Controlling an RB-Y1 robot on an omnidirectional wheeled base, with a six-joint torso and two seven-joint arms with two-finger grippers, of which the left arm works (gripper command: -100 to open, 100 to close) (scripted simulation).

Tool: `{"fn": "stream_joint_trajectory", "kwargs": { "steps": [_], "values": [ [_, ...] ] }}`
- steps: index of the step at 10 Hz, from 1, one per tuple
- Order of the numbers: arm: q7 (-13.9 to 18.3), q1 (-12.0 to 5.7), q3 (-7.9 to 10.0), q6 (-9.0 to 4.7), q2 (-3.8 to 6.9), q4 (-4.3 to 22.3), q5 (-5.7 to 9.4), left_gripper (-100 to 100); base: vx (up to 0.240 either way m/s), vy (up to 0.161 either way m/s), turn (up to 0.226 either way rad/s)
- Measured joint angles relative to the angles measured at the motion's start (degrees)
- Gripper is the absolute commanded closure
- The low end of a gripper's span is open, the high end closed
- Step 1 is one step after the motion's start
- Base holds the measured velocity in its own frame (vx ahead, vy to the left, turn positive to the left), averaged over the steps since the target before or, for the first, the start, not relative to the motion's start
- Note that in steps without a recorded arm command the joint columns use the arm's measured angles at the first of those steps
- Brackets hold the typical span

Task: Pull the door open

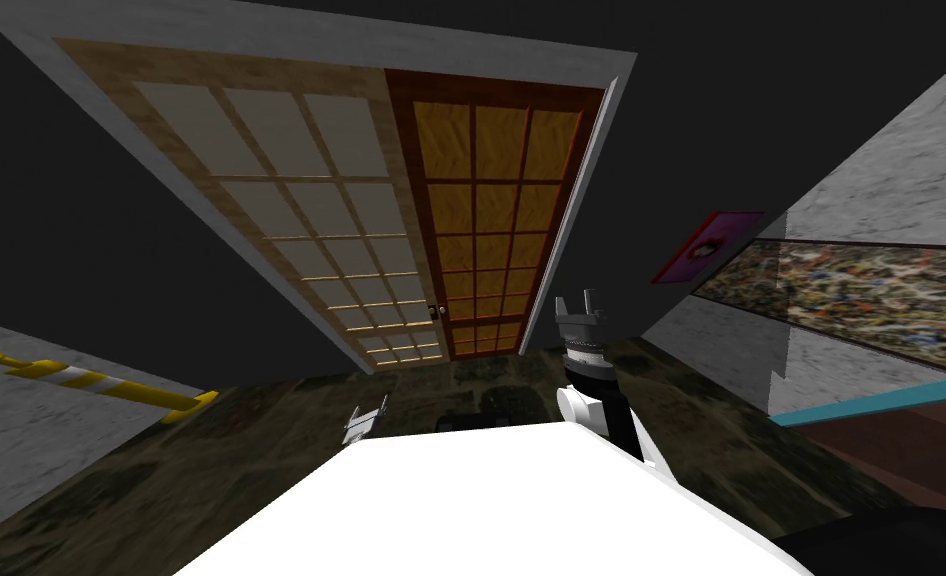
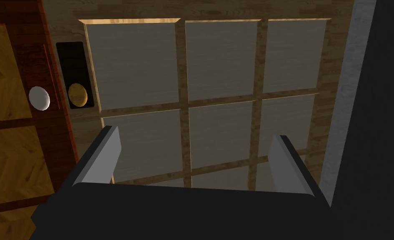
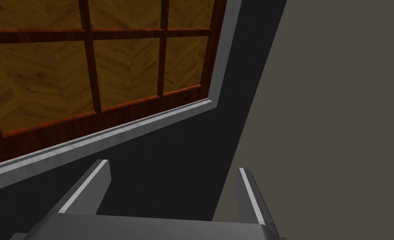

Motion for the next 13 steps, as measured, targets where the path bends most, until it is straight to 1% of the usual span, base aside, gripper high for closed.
{"fn": "stream_joint_trajectory", "kwargs": {
  "steps": [1, 2, 3, 4, 5, 6, 8, 9, 10, 11, 12, 13],
  "values": [
    [-0.5, 0.21, 0.01, -0.03, 0.58, 1.1, 1.02, -100, -0.057, 0.018, 0.023],
    [-1.1, -0.03, 0.01, -0.41, 1.15, 3.0, 2.06, -100, 0.0, 0.02, -0.011],
    [-1.6, -0.16, -0.16, -0.42, 1.62, 3.8, 3.07, -100, 0.075, 0.018, -0.035],
    [-2.0, -0.67, -0.44, -0.14, 1.94, 4.3, 4.04, -100, 0.149, 0.03, -0.086],
    [-2.6, -1.83, -0.74, -0.12, 2.1, 5.2, 4.83, -100, 0.186, 0.01, -0.095],
    [-3.0, -2.5, -1.12, -0.16, 2.06, 5.2, 5.39, -100, 0.189, 0.008, -0.105],
    [-3.1, -3.87, -1.9, 0.24, 2.12, 4.6, 6.03, -100, 0.163, 0.026, -0.069],
    [-3.5, -5.29, -2.08, -0.39, 1.88, 5.8, 6.29, -100, 0.19, 0.02, -0.108],
    [-3.9, -5.45, -2.43, -0.08, 1.2, 4.3, 6.41, -100, 0.172, 0.004, -0.072],
    [-4.0, -5.94, -2.75, 0.32, 0.99, 3.5, 6.5, -100, 0.091, 0.002, -0.013],
    [-4.0, -6.75, -2.85, -0.07, 1.12, 4.4, 6.57, -100, 0.108, 0.0, -0.08],
    [-4.1, -8.14, -3.07, -0.79, 1.13, 5.6, 6.72, -100, 0.157, 0.014, -0.119]
  ]
}}
